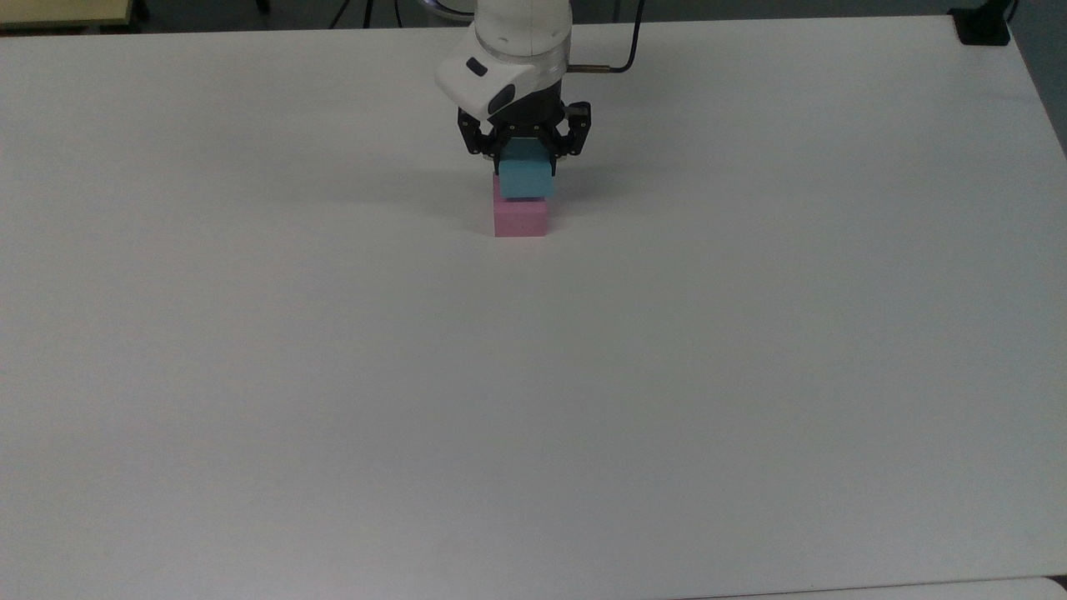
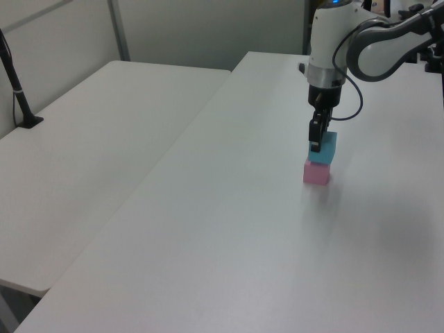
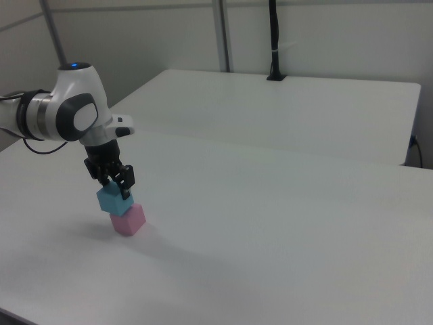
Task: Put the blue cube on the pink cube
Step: 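Lift the blue cube and carry it over the pink cube, lowering onto it, then open the gripper to release the blue cube on the pink cube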
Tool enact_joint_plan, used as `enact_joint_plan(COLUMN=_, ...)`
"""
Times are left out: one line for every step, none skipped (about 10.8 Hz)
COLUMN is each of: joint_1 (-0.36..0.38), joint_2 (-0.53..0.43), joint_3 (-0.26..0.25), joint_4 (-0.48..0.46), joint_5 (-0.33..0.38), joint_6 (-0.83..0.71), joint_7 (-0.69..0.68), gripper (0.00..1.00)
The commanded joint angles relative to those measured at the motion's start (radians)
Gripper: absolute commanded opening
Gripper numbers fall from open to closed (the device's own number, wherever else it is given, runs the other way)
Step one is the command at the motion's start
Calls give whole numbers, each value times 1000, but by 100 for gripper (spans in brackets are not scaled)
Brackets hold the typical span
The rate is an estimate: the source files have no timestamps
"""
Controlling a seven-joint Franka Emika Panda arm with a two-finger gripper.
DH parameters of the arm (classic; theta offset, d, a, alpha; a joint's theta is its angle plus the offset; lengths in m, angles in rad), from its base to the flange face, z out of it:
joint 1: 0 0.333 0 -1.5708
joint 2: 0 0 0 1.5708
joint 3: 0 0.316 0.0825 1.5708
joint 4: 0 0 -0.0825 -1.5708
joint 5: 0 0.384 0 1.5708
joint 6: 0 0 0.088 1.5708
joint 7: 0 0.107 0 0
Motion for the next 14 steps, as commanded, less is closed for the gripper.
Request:
enact_joint_plan(joint_1=14, joint_2=31, joint_3=-1, joint_4=20, joint_5=-19, joint_6=-4, joint_7=34, gripper=56)
enact_joint_plan(joint_1=12, joint_2=35, joint_3=-1, joint_4=28, joint_5=-24, joint_6=-5, joint_7=34, gripper=56)
enact_joint_plan(joint_1=12, joint_2=35, joint_3=-1, joint_4=31, joint_5=-26, joint_6=-5, joint_7=34, gripper=57)
enact_joint_plan(joint_1=12, joint_2=35, joint_3=-1, joint_4=31, joint_5=-29, joint_6=-5, joint_7=34, gripper=62)
enact_joint_plan(joint_1=12, joint_2=35, joint_3=-1, joint_4=31, joint_5=-38, joint_6=-10, joint_7=39, gripper=91)
enact_joint_plan(joint_1=11, joint_2=35, joint_3=-1, joint_4=31, joint_5=-41, joint_6=-10, joint_7=78, gripper=100)
enact_joint_plan(joint_1=11, joint_2=35, joint_3=-1, joint_4=33, joint_5=-56, joint_6=-13, joint_7=109, gripper=100)
enact_joint_plan(joint_1=12, joint_2=30, joint_3=-1, joint_4=34, joint_5=-61, joint_6=-19, joint_7=137, gripper=100)
enact_joint_plan(joint_1=12, joint_2=25, joint_3=-1, joint_4=71, joint_5=-62, joint_6=-22, joint_7=161, gripper=100)
enact_joint_plan(joint_1=12, joint_2=18, joint_3=-1, joint_4=142, joint_5=-62, joint_6=-113, joint_7=198, gripper=100)
enact_joint_plan(joint_1=6, joint_2=18, joint_3=-1, joint_4=255, joint_5=-62, joint_6=-265, joint_7=221, gripper=100)
enact_joint_plan(joint_1=0, joint_2=18, joint_3=-4, joint_4=355, joint_5=-62, joint_6=-407, joint_7=221, gripper=100)
enact_joint_plan(joint_1=-1, joint_2=16, joint_3=-13, joint_4=425, joint_5=-65, joint_6=-501, joint_7=221, gripper=100)
enact_joint_plan(joint_1=-15, joint_2=4, joint_3=-24, joint_4=487, joint_5=-66, joint_6=-587, joint_7=212, gripper=100)
